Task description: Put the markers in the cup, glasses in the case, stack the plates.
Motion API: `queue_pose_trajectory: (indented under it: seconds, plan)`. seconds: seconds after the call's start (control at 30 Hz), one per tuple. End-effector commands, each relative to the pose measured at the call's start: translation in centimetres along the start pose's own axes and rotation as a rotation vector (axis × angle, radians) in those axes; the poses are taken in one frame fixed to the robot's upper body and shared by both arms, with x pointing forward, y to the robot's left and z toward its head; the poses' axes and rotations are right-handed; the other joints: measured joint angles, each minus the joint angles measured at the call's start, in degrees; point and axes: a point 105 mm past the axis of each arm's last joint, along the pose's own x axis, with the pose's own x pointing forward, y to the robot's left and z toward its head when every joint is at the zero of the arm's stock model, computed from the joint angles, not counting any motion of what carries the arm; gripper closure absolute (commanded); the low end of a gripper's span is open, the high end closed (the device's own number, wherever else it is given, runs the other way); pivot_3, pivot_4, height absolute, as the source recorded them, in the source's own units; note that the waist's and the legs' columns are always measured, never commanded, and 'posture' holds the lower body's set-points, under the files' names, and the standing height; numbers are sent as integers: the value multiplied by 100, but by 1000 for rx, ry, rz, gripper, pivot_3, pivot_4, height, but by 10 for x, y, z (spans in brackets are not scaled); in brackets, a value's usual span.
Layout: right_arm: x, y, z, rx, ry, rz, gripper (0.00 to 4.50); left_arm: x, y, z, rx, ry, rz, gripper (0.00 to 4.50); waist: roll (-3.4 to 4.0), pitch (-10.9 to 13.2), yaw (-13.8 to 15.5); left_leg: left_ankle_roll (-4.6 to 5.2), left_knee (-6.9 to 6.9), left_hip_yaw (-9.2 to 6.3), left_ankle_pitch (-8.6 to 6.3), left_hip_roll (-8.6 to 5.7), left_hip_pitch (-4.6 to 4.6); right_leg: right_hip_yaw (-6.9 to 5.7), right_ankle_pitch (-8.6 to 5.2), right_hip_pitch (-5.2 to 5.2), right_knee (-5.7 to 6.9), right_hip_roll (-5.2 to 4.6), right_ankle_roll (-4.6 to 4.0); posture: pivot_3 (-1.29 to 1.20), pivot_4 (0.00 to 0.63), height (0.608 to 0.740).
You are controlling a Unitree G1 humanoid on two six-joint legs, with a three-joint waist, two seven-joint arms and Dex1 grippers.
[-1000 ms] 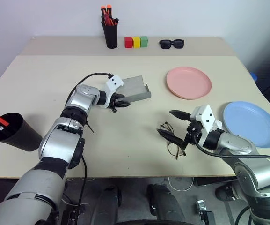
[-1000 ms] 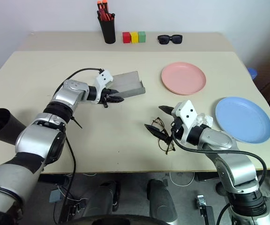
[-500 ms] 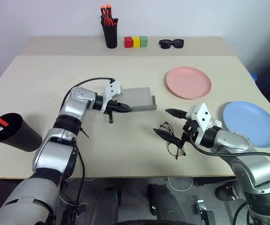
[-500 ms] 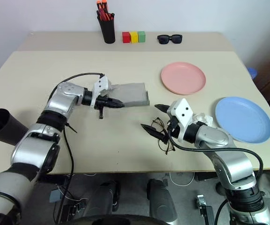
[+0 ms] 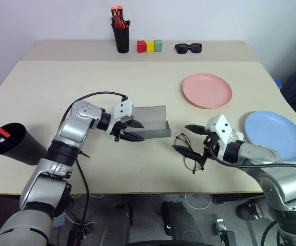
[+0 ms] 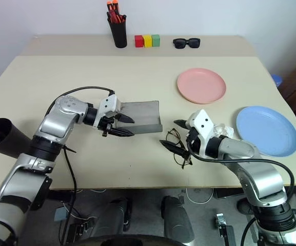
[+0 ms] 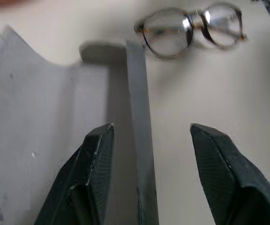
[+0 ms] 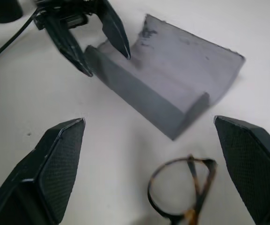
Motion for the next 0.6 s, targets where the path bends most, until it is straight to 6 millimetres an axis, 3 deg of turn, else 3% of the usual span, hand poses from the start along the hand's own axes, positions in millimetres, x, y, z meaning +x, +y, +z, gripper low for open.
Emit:
queue_pose_trajectory:
  seconds: [0.03, 0.23, 0.37, 0.6]
  plan:
    - [-10, -8, 8, 8, 15, -44, 0, -15, 6, 23, 51, -106, 121, 2166, 0, 0, -4, 0, 0, 0, 0, 0, 0, 0, 0, 0, 0, 0, 0, 0, 150, 740]
    - [-18, -9, 0, 92, 81, -62, 0, -28, -40, 22, 121, -163, 175, 2166, 9, -3, -19, 5, -8, 8, -3, 6, 6, 7, 0, -1, -1, -1, 0, 0, 150, 740]
    - [-20, -9, -14, 154, 162, -84, 0, -28, -73, 15, 23, -204, 188, 2166, 9, -3, 8, 5, -3, 7, -3, 16, 6, 7, -11, 2, -2, -6, -20, 0, 150, 740]
    - [-19, -7, -27, 237, 236, -93, 0, -24, -103, -10, -32, -124, 189, 2166, 10, -4, 9, 5, 4, 14, -3, 11, 12, 6, -20, 13, -6, -4, -35, 0, 150, 740]
